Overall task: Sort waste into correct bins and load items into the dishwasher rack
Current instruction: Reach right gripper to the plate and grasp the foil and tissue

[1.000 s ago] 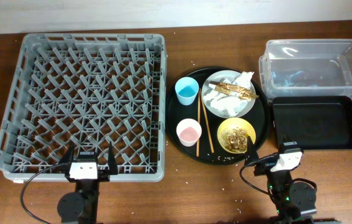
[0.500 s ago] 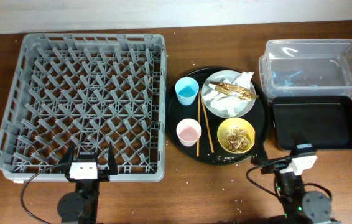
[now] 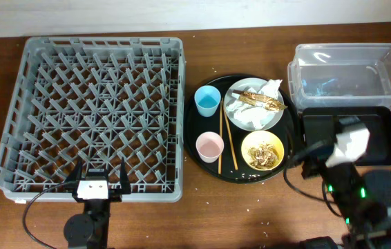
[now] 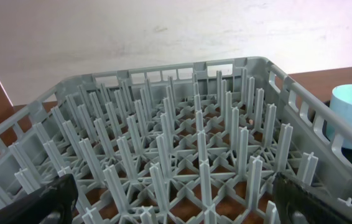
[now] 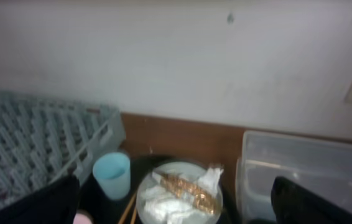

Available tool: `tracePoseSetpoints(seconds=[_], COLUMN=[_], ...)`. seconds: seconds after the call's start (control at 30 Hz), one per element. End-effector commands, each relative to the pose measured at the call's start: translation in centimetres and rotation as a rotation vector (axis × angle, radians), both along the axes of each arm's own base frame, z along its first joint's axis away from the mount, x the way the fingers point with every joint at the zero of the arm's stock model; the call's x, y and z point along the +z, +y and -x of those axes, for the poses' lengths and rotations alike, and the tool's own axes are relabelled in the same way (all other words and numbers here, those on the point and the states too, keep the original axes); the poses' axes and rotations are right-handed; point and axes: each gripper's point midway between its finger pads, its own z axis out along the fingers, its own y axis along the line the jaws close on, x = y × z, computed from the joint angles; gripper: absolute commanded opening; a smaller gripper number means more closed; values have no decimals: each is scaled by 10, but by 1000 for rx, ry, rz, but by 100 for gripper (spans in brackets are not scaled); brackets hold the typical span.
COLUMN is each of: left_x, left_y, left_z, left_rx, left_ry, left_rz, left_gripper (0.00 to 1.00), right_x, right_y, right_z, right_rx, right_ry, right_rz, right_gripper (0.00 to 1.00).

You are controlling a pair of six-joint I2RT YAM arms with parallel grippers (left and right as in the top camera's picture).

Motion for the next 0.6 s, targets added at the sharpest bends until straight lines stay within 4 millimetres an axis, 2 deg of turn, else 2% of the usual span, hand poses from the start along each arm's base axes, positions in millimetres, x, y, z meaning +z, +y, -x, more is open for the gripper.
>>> tracePoseSetpoints(seconds=[0.0, 0.1, 0.17, 0.2, 0.23, 0.3, 0.33, 0.37, 0.4, 0.47, 0.5, 0.53, 0.57], left_x=[-2, -2, -2, -2, -2, -2, -2, -2, -2, -2, -2, -2, -2], left_y=[0, 0, 0, 0, 0, 0, 0, 0, 0, 0, 0, 0, 0], left_z=[0, 0, 0, 0, 0, 0, 0, 0, 0, 0, 0, 0, 0], left_rx=[-2, -2, -2, -2, -2, -2, -2, -2, -2, -2, -2, -2, -2], left_ry=[3, 3, 3, 3, 3, 3, 3, 3, 3, 3, 3, 3, 3], left_rz=[-15, -15, -15, -15, -15, -15, -15, -15, -15, -15, -15, -15, -15], left_gripper=[100, 100, 100, 100, 100, 100, 100, 100, 100, 100, 100, 100, 100], right_x=[11, -4, -15, -21, -37, -73, -92, -111, -134, -172, -190, -203, -211], right_y=[16, 23, 42, 59, 77, 88, 91, 88, 78, 52, 43, 38, 36], right_z=[-31, -68, -101, -110, -118, -138, -149, -160, -171, -181, -185, -191, -196], right_rx=[59, 64, 142, 225, 313, 348, 328, 230, 53, -305, -454, -554, -610], right_ry=[156, 418, 526, 563, 619, 708, 767, 841, 924, 1024, 1040, 1030, 1015], right_rz=[8, 22, -8, -52, -100, -138, -184, -267, -374, -525, -575, -605, -623], right_gripper=[99, 99, 98, 98, 98, 98, 95, 92, 91, 90, 92, 100, 98])
